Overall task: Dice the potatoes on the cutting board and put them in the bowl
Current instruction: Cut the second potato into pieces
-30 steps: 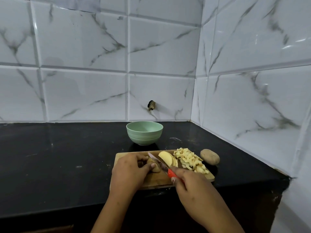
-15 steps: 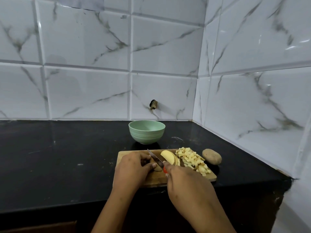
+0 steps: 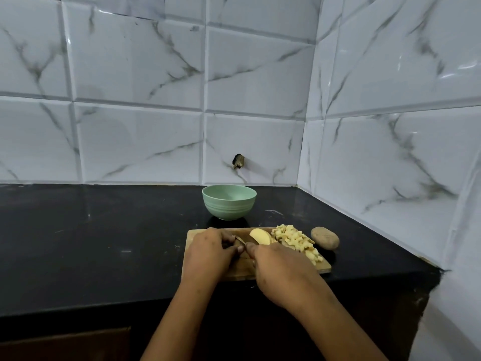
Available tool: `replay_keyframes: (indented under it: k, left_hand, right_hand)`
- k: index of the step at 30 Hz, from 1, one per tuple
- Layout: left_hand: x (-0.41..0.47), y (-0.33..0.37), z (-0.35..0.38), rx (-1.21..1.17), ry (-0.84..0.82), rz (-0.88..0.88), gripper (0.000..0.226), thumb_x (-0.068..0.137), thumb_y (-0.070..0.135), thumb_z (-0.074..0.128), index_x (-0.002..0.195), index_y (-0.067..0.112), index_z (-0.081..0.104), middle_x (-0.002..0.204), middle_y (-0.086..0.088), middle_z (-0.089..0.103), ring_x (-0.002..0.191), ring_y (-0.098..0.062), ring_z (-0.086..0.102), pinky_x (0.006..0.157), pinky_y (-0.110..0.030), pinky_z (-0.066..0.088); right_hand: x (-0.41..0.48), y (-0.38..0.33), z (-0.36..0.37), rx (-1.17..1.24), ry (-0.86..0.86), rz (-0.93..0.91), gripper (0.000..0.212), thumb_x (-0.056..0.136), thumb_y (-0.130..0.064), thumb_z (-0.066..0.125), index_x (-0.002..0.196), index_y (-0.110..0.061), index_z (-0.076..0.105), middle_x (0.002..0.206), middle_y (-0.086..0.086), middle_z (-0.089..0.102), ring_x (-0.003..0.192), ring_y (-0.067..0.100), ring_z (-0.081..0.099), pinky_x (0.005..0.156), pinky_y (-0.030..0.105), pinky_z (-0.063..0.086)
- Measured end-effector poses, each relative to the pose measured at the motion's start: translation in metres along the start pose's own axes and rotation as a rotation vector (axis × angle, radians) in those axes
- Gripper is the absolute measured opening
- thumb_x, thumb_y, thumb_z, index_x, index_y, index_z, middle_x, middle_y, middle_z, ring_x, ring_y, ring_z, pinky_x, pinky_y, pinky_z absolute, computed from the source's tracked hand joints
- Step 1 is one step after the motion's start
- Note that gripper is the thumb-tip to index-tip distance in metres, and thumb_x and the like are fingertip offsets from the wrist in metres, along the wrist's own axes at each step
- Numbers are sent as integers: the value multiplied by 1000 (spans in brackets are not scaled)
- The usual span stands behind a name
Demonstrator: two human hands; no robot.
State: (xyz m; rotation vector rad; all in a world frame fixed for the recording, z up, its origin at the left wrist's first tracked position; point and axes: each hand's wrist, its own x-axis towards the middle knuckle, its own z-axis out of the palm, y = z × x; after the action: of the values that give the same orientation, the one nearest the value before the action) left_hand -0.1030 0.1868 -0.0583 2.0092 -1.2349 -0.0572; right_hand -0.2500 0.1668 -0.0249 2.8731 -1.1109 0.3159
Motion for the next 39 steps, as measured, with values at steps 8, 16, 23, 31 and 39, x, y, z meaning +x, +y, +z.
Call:
replay_keyframes:
  k: [8, 16, 23, 31, 39]
  left_hand:
    - [5, -5, -1, -42, -46, 23, 17, 81, 37, 71, 97, 30, 71, 100, 11, 68, 91, -6, 59, 83, -28, 51]
    - [1, -6, 1, -32, -9, 24, 23, 79, 44, 71, 98, 30, 70, 98, 14, 67, 91, -3, 59, 83, -29, 51]
    - [4, -9, 5, 13, 16, 34, 30, 79, 47, 70, 103, 30, 69, 102, 13, 66, 89, -3, 57, 78, -23, 48]
    - [5, -11, 10, 26, 32, 45, 31, 81, 46, 68, 107, 31, 68, 102, 12, 67, 92, -4, 59, 80, -25, 50]
    - [2, -9, 6, 50, 25, 69, 29, 83, 47, 67, 108, 33, 67, 105, 13, 67, 93, -3, 59, 74, -20, 45]
  right_hand:
    - [-7, -9, -2, 11, -58, 65, 59, 98, -11, 44, 150, -31, 25, 117, 4, 56, 94, 18, 56, 65, 28, 40]
    - [-13, -14, -3, 24, -22, 137, 49, 99, -15, 43, 144, -30, 35, 119, 5, 57, 103, 21, 58, 72, 30, 43]
    - [-4, -25, 5, 4, -56, 277, 26, 98, -12, 41, 124, -13, 46, 116, 7, 60, 103, 22, 59, 70, 30, 38]
    - [14, -24, -1, -45, -226, 328, 34, 95, -15, 54, 129, -14, 50, 122, 7, 59, 109, 22, 58, 75, 31, 39]
    - [14, -20, 0, -11, -344, 336, 41, 91, -15, 60, 130, -16, 49, 123, 6, 57, 110, 21, 57, 85, 33, 45]
